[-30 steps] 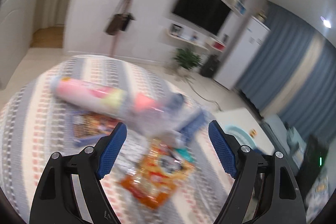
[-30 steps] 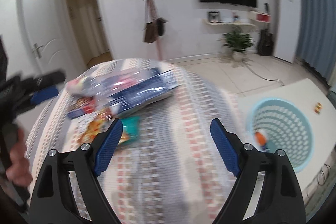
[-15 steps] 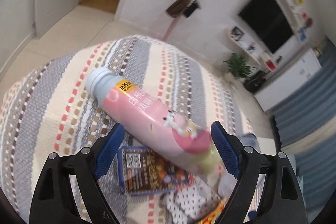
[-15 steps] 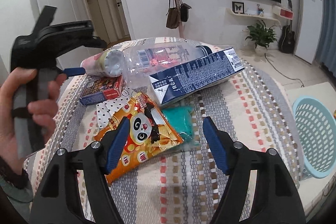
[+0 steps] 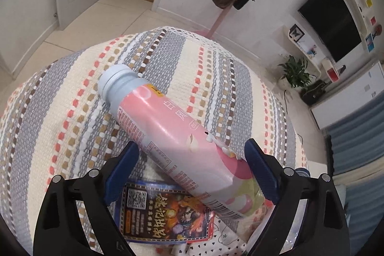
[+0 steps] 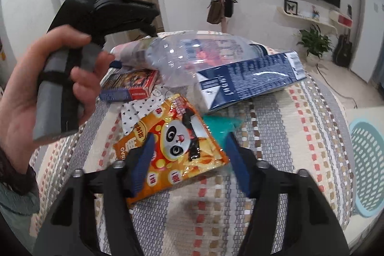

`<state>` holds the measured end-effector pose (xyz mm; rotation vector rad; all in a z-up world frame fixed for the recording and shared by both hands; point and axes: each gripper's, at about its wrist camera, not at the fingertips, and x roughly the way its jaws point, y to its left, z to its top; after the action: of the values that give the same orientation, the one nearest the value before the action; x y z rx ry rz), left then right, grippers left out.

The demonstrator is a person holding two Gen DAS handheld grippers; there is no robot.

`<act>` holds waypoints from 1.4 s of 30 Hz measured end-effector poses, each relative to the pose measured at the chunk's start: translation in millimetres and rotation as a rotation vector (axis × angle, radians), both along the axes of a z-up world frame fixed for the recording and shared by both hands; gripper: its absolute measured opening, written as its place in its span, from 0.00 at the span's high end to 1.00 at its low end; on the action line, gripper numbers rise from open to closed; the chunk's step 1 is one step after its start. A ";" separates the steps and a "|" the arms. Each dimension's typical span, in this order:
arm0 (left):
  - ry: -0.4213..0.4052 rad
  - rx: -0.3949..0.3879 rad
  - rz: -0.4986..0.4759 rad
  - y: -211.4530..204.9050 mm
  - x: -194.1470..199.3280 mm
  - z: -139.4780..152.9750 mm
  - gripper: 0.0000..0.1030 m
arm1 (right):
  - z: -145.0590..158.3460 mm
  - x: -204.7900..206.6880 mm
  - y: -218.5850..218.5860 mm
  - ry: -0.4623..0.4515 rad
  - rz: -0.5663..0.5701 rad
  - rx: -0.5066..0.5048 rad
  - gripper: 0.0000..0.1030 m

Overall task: Collect trash
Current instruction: 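Grasp the pink drink bottle with the left gripper while the right gripper grasps the panda snack bag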

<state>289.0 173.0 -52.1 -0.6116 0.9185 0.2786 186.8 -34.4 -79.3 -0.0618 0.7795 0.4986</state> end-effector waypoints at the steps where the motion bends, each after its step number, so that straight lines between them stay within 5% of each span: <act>1: -0.004 0.001 -0.005 -0.1 -0.9 1.4 0.19 | -0.3 -0.9 3.2 -0.005 0.009 -0.017 0.62; 3: -0.012 0.003 -0.012 1.4 -2.9 1.1 0.29 | -0.7 -3.1 8.6 -0.014 0.032 -0.027 0.79; 8: -0.029 0.024 -0.082 -4.7 -13.3 7.6 0.44 | 1.5 -11.6 8.8 -0.028 0.085 0.003 0.96; 15: -0.057 0.030 -0.225 -4.3 -44.4 12.1 0.52 | 7.8 -26.0 3.4 -0.071 0.105 0.012 0.97; 26: -0.127 0.119 -0.438 -2.6 -145.7 28.0 0.60 | 14.7 -66.4 9.5 -0.043 0.162 0.001 0.97; 28: -0.136 0.137 -0.461 -4.6 -160.9 27.0 0.63 | 15.3 -55.1 13.8 -0.020 0.138 0.010 0.89; 30: -0.141 0.164 -0.489 -8.4 -173.5 25.9 0.68 | 12.5 -36.0 14.7 0.015 0.096 0.013 0.45; 31: -0.141 0.185 -0.509 -12.0 -183.5 24.2 0.68 | 9.3 -28.7 13.7 0.029 0.068 0.019 0.38; 40: -0.093 0.202 -0.559 -25.5 -198.9 -0.1 0.60 | -18.9 -13.6 25.6 0.184 0.019 0.032 0.38; 42: -0.080 0.198 -0.547 -29.8 -195.2 -3.9 0.52 | -18.3 -9.0 30.5 0.198 0.020 0.050 0.52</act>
<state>93.8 143.2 -56.0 -0.1722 0.9318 -0.1448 177.8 -3.9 -97.6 0.0264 0.9606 0.5482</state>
